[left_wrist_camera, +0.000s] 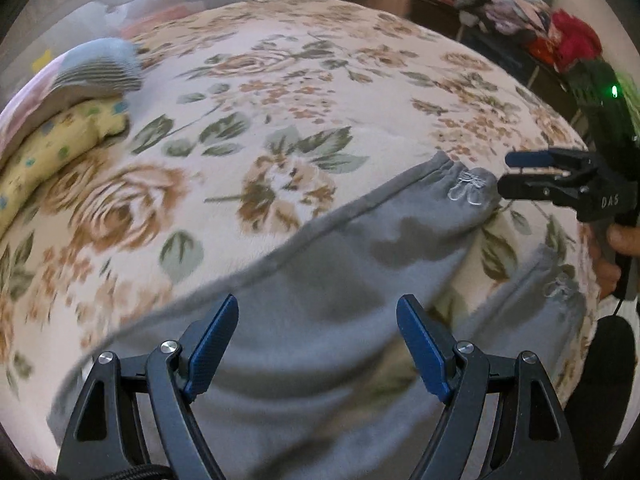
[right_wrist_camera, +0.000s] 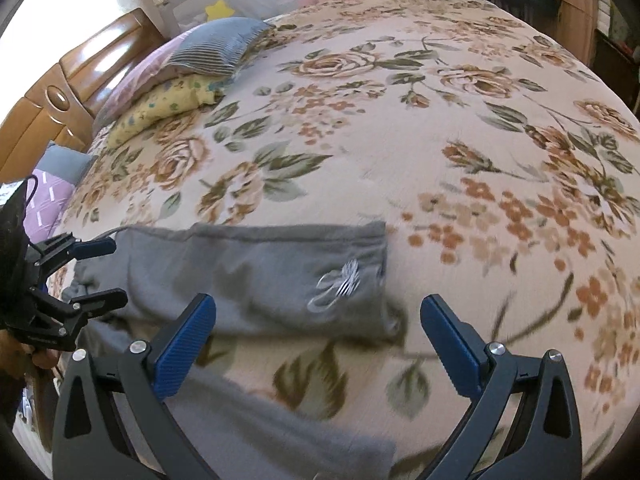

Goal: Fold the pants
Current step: 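Grasp the bow-embroidered cuff with the right gripper while the left gripper grasps the other cuff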

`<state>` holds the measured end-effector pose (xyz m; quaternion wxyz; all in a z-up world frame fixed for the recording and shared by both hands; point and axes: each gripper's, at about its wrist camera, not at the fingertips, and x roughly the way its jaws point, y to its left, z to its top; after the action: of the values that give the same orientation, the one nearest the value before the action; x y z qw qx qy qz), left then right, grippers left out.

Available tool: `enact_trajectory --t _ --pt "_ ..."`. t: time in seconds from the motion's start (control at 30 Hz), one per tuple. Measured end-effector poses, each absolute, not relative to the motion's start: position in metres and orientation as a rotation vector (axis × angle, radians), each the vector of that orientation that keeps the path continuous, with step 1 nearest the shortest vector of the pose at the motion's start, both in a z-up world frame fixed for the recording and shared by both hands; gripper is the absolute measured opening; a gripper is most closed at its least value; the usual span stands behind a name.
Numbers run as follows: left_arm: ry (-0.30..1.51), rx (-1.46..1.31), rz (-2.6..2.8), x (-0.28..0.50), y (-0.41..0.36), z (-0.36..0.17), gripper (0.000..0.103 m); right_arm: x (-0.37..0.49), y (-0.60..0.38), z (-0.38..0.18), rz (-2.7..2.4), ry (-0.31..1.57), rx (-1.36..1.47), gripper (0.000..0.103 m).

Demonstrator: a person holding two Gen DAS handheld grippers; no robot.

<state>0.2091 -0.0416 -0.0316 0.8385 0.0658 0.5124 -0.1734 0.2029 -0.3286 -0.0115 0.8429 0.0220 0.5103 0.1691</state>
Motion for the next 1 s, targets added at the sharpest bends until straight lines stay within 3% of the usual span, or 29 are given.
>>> enact_trajectory --t 0.17,0.37,0.43,0.57,0.7,0.73,0.8,0.87,1.0 --pt "1.123 0.183 -0.43 0.242 -0.049 -0.05 0.082 0.232 -0.331 -0.025 0.357 1.105 0.035 0.095" --pt "1.14 0.237 -0.482 0.268 -0.065 -0.061 0.082 0.257 -0.336 -0.045 0.352 1.153 0.033 0.076" --pt "1.16 0.254 -0.481 0.275 -0.069 -0.068 0.082 0.264 -0.334 -0.051 0.364 1.164 0.033 0.061" --pt "1.187 0.245 -0.516 0.28 -0.074 -0.078 0.079 0.266 -0.331 -0.057 0.401 1.158 0.027 0.042" --pt "1.207 0.232 -0.574 0.279 -0.079 -0.083 0.051 0.262 -0.339 -0.048 0.383 1.118 0.033 0.01" --pt "1.203 0.234 -0.582 0.277 -0.08 -0.082 0.046 0.261 -0.343 -0.045 0.39 1.107 0.053 0.008" --pt "1.211 0.216 -0.599 0.274 -0.08 -0.079 0.024 0.257 -0.35 -0.034 0.411 1.084 0.089 0.008" --pt "1.215 0.192 -0.607 0.27 -0.079 -0.075 0.014 0.25 -0.351 -0.025 0.428 1.065 0.091 0.007" --pt "1.185 0.16 -0.61 0.253 -0.077 -0.059 0.013 0.235 -0.348 -0.011 0.445 1.032 0.062 0.007"
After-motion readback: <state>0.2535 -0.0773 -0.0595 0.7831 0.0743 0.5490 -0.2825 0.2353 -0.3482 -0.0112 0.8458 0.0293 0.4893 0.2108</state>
